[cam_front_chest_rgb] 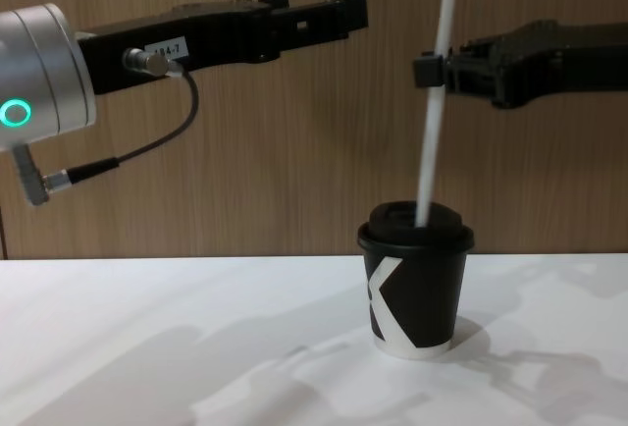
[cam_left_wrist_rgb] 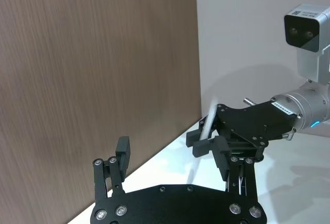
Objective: Pick up the straw with one hand, pass it to the other hand, and insert it into the cup.
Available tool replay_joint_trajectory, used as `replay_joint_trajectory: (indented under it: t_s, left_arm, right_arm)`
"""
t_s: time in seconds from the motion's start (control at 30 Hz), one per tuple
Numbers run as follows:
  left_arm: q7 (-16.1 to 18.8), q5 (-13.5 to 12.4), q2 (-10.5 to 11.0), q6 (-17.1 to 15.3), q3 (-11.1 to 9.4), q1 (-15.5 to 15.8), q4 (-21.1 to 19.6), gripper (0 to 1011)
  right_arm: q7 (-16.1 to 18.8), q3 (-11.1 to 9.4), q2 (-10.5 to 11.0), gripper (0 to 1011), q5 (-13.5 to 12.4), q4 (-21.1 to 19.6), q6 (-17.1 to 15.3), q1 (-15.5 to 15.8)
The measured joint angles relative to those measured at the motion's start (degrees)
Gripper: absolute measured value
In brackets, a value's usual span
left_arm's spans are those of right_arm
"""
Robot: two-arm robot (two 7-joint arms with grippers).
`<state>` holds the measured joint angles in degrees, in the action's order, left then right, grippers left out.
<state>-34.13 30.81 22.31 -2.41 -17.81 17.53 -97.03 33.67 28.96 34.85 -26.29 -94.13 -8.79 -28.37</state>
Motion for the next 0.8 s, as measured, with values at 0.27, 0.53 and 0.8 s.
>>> replay_joint_trajectory:
  t_s: [0.27,0.53,0.8]
  left_arm:
    - [0.0,0.0,0.0,0.0,0.0,0.0,0.0,1003]
    - [0.0,0.0,0.0,0.0,0.0,0.0,0.0,1003]
    - [0.0,0.0,0.0,0.0,0.0,0.0,0.0,1003]
  right_arm:
    - [-0.05,0.11,-0.08,341,0.08,0.23,0.04,-0.16]
    - [-0.05,0.16,-0.13,617,0.13,0.37,0.07,-0.23]
    - [-0.37,0.04,-0.2,855,0.13,0.32,-0.01,-0.15]
